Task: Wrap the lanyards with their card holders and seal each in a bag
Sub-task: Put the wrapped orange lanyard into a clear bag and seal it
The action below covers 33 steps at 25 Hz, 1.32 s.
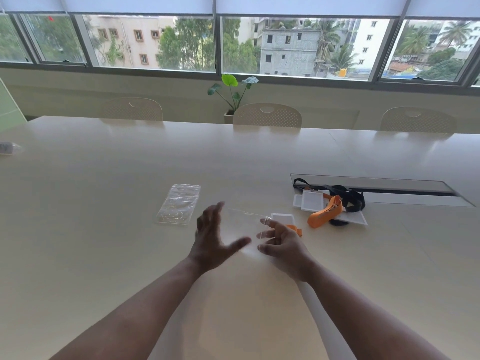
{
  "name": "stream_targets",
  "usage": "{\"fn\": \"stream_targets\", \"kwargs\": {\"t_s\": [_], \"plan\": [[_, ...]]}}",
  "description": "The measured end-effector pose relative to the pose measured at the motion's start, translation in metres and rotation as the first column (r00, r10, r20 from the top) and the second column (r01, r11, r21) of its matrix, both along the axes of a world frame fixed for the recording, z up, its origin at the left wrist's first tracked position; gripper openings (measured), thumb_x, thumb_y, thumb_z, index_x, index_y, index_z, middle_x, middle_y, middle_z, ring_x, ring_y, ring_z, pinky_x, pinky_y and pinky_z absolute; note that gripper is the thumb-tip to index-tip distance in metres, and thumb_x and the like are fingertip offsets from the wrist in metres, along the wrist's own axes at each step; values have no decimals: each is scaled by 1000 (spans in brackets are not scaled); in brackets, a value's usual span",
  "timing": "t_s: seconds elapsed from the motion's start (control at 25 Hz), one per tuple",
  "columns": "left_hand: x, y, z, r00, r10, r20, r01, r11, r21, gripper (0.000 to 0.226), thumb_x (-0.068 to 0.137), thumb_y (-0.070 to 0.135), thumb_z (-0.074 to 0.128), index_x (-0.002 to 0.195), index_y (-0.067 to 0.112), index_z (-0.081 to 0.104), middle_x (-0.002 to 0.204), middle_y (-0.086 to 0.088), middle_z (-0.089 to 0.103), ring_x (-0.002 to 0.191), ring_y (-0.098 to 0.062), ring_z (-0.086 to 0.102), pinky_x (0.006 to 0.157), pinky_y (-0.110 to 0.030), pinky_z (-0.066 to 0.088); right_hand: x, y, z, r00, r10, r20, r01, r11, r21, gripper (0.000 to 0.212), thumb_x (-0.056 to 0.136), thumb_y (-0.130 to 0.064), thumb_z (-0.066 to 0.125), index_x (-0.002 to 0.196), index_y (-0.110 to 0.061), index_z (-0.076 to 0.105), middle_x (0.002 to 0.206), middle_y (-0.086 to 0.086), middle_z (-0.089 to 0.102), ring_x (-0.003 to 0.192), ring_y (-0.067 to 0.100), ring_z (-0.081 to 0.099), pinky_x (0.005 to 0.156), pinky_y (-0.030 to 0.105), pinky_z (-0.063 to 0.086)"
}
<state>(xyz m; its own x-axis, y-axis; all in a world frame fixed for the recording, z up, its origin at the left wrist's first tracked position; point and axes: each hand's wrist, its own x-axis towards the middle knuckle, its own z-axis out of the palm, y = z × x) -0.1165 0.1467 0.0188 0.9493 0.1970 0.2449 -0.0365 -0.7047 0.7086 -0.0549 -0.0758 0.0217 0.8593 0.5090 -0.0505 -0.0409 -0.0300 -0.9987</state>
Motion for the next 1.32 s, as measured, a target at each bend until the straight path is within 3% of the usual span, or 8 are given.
{"fn": "stream_targets", "kwargs": {"t_s": [0.12, 0.24, 0.68, 0.8, 0.96, 1.16, 1.24, 1.32], "plan": [[5, -4, 12, 970, -242, -12, 216, 843, 493, 145, 54, 97, 61, 161, 30, -11, 168, 9, -5, 155, -14, -15, 122, -38, 0, 0, -1, -2, 999, 30, 23, -30, 999, -24, 65, 82, 8, 73, 133, -31, 59, 115, 14, 66, 77, 14, 60, 70, 26, 55], [19, -13, 18, 934, -336, -124, 340, 723, 602, 146, 56, 94, 61, 160, 27, -15, 170, 9, -10, 151, -8, -27, 121, -31, -14, -1, -1, -2, 997, 66, 34, -65, 997, -32, 67, 82, 8, 72, 134, -32, 58, 114, 11, 67, 77, 16, 58, 70, 28, 54], [36, -24, 19, 919, -390, -58, 369, 802, 470, 95, 62, 67, 74, 139, 23, 42, 138, 8, 50, 138, -13, 36, 117, -26, 19, -5, -2, 0, 1000, 11, 16, -11, 1000, 8, 51, 86, 2, 73, 130, -21, 63, 115, 11, 67, 78, 20, 64, 72, 31, 55], [38, -22, 23, 927, -366, -83, 369, 847, 383, 89, 62, 66, 74, 134, 24, 45, 132, 10, 52, 127, -10, 42, 108, -22, 25, -10, -4, 0, 975, -145, 166, 148, 989, -4, 27, 90, -10, 68, 113, -23, 65, 110, 4, 68, 68, 17, 67, 57, 28, 53], [46, -19, 40, 890, -374, -262, 403, 913, 66, 82, 58, 64, 75, 126, 25, 53, 127, 9, 58, 121, -10, 52, 107, -31, 42, 5, -16, 8, 718, -400, 570, 565, 813, -141, 11, 85, -20, 64, 93, -27, 63, 92, -10, 66, 67, 13, 63, 61, 32, 54], [59, -40, 48, 761, -552, -340, 327, 780, -534, 60, 65, 50, 83, 103, 9, 58, 95, -10, 57, 86, -20, 52, 79, -29, 43, 27, -44, 2, 773, -443, 454, 634, 564, -530, 40, 89, -39, 65, 121, -17, 62, 120, 5, 61, 111, 27, 58, 91, 37, 48], [63, -48, 45, 731, -608, -310, 313, 702, -639, 54, 72, 45, 80, 108, 12, 57, 98, -6, 45, 89, -23, 37, 73, -28, 35, 28, -45, -2, 816, -363, 450, 578, 535, -616, 47, 89, -54, 61, 117, -16, 61, 112, 6, 63, 103, 28, 60, 84, 38, 49], [68, -49, 43, 722, -614, -319, 218, 639, -738, 51, 74, 40, 80, 111, 12, 60, 99, -10, 54, 91, -23, 51, 77, -26, 44, 33, -43, 0, 823, -325, 467, 567, 525, -634, 43, 88, -60, 58, 88, -18, 57, 93, 4, 64, 84, 25, 59, 67, 34, 41]]}}
